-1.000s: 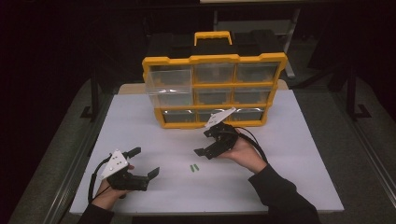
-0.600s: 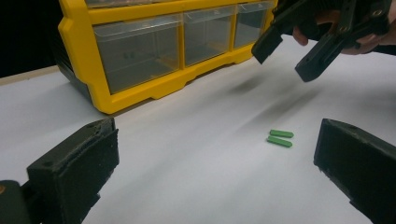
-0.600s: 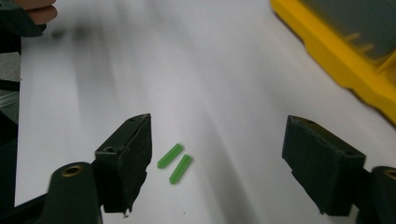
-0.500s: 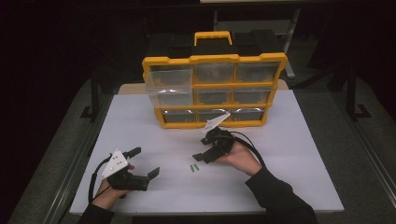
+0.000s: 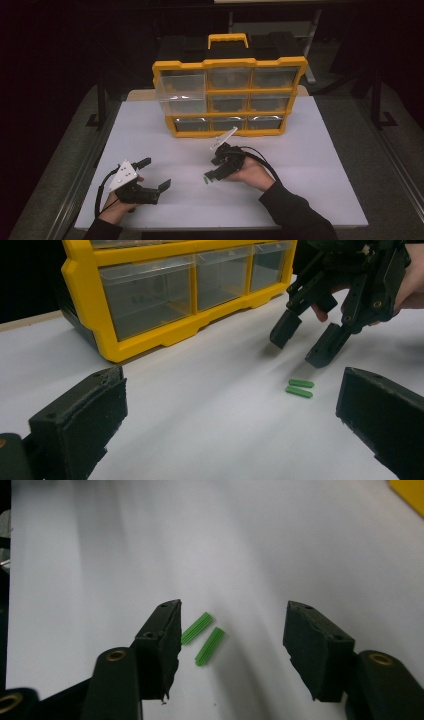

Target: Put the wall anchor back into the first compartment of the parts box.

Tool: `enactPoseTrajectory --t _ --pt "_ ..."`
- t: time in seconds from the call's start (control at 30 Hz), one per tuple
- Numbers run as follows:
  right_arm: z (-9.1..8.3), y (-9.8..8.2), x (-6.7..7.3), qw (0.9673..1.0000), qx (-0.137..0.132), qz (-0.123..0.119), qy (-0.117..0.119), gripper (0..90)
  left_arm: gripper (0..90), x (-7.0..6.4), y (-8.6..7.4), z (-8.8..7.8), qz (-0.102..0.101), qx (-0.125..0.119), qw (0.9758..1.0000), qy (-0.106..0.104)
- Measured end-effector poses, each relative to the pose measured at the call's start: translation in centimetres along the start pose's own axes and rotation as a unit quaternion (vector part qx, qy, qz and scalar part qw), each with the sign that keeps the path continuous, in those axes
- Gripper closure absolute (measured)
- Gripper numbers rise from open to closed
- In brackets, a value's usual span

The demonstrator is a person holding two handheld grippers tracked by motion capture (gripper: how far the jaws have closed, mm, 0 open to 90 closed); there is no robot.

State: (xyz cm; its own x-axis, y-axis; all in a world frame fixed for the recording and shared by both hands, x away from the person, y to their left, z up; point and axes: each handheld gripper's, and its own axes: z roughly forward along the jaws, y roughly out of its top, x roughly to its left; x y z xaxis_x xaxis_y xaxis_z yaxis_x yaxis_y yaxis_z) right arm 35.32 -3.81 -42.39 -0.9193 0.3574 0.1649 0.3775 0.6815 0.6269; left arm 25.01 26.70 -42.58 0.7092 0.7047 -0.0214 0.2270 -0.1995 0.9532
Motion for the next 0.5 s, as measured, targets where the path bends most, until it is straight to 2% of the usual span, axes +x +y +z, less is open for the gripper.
enactPoseTrajectory --t 0.17,0.5 --pt "0.7 -0.1 0.1 0.9999 0.011 -0.009 0.008 48.6 0.0 0.0 0.0 0.0 0.000 0.000 1.0000 0.001" --pt "1.3 -0.2 0.5 0.9994 0.029 -0.017 0.004 60.8 0.0 0.0 0.0 0.0 0.000 0.000 1.0000 0.000"
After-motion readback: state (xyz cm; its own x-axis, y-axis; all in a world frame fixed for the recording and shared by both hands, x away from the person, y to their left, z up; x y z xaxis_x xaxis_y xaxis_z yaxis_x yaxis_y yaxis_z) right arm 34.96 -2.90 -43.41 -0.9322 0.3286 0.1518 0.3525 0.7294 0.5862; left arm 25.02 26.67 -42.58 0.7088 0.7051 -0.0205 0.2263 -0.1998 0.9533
